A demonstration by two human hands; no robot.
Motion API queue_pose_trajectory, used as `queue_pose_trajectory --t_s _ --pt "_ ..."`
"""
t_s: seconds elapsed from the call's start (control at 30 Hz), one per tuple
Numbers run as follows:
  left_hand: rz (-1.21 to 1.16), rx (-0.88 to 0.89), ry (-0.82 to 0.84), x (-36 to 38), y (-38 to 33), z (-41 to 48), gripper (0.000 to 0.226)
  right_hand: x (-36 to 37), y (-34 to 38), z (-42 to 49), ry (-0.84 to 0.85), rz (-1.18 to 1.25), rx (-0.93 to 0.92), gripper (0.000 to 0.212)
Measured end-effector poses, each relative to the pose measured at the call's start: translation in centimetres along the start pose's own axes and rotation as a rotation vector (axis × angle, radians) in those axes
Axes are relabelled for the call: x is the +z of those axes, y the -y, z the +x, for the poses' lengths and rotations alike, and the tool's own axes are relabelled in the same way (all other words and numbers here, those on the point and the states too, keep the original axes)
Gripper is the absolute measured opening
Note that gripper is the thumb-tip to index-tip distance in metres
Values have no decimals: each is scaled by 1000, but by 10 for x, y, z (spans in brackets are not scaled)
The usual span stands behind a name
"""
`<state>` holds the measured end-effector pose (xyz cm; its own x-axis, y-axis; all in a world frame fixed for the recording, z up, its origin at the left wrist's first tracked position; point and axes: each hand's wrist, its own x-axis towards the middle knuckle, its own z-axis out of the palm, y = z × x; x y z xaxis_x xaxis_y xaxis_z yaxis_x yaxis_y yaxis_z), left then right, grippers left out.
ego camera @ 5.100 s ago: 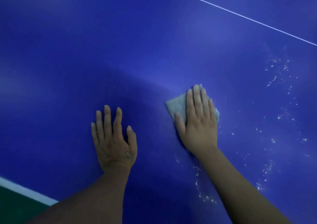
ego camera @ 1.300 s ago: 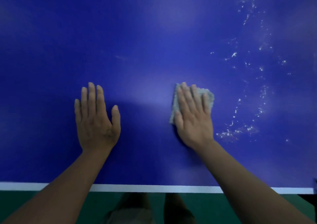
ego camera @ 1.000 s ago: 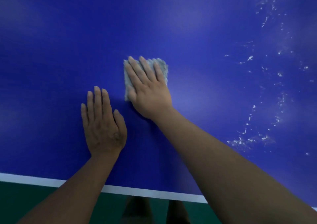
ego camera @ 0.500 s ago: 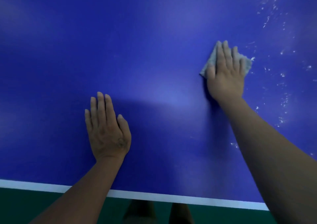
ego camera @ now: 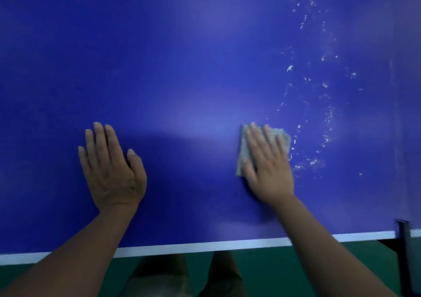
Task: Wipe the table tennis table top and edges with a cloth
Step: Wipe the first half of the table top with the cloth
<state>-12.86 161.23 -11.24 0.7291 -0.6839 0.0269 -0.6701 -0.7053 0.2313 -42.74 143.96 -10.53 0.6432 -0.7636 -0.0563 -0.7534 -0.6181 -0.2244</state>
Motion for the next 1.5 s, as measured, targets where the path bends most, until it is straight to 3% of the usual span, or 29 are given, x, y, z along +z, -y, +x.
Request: queue_pose_trajectory --t_s 0.1,0.2,0.37,0.5,0.57,0.67,0.8,0.97,1.1,1.3,1.37,1.5 --pt "4 10 2 1 1 0 71 -12 -34 12 -14 3 221 68" --pt "8 31 6 0 -1 -1 69 -6 -5 17 -54 -12 347 68" --pt "56 103 64 -3 -12 -4 73 11 46 -54 -4 17 57 70" --pt "94 166 129 10 -59 -19 79 -2 -9 -101 52 -19 -85 70" --pt "102 221 147 20 -95 -29 81 -11 -53 -93 54 -38 -63 69" --pt "95 239 141 36 -153 -43 80 -23 -104 -59 23 -38 112 67" --pt "90 269 116 52 -182 -48 72 -20 -102 -41 -38 -59 275 67" --pt "97 261 131 44 -184 -48 71 -1 -56 -117 -1 -25 86 68" --pt "87 250 111 45 -184 -48 70 -3 -82 -152 49 -26 -57 66" --pt "37 257 116 35 -187 -48 68 -23 -129 -128 -5 -18 417 66" --pt "-90 300 144 30 -177 -41 66 -18 -111 -135 -7 -19 449 66" --pt "-274 369 157 18 -127 -13 58 1 -28 -140 12 -6 338 69"
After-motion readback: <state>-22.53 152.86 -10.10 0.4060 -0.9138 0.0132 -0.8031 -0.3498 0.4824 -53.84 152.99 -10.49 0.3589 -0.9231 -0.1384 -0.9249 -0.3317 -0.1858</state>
